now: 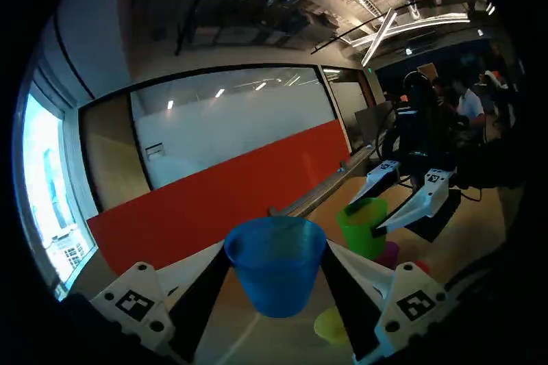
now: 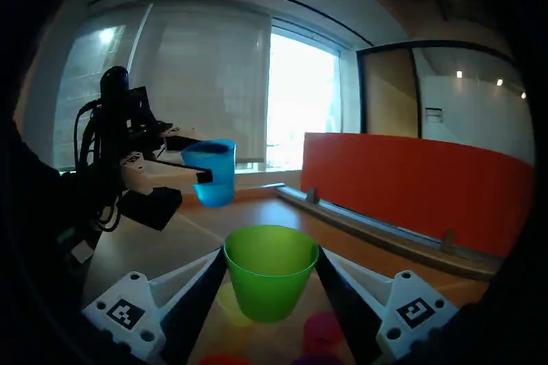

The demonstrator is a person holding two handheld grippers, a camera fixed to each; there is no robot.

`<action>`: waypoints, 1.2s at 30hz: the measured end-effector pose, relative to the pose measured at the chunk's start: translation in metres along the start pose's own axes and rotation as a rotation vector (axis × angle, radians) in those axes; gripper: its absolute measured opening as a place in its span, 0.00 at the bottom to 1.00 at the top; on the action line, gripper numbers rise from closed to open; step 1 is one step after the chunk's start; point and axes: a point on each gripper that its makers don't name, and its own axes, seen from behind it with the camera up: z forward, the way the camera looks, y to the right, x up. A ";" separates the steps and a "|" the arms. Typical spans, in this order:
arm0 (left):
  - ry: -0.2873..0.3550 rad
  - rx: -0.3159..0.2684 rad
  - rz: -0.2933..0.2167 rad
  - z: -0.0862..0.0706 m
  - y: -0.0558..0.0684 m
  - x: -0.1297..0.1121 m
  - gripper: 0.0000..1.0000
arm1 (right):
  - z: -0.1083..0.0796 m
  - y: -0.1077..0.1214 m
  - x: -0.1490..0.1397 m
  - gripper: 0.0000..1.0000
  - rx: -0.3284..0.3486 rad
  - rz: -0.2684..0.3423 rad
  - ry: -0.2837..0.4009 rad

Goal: Pour water

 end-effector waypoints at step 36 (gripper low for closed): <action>0.072 -0.012 0.324 0.038 0.012 0.058 0.87 | -0.009 -0.028 -0.012 0.92 0.062 0.015 -0.016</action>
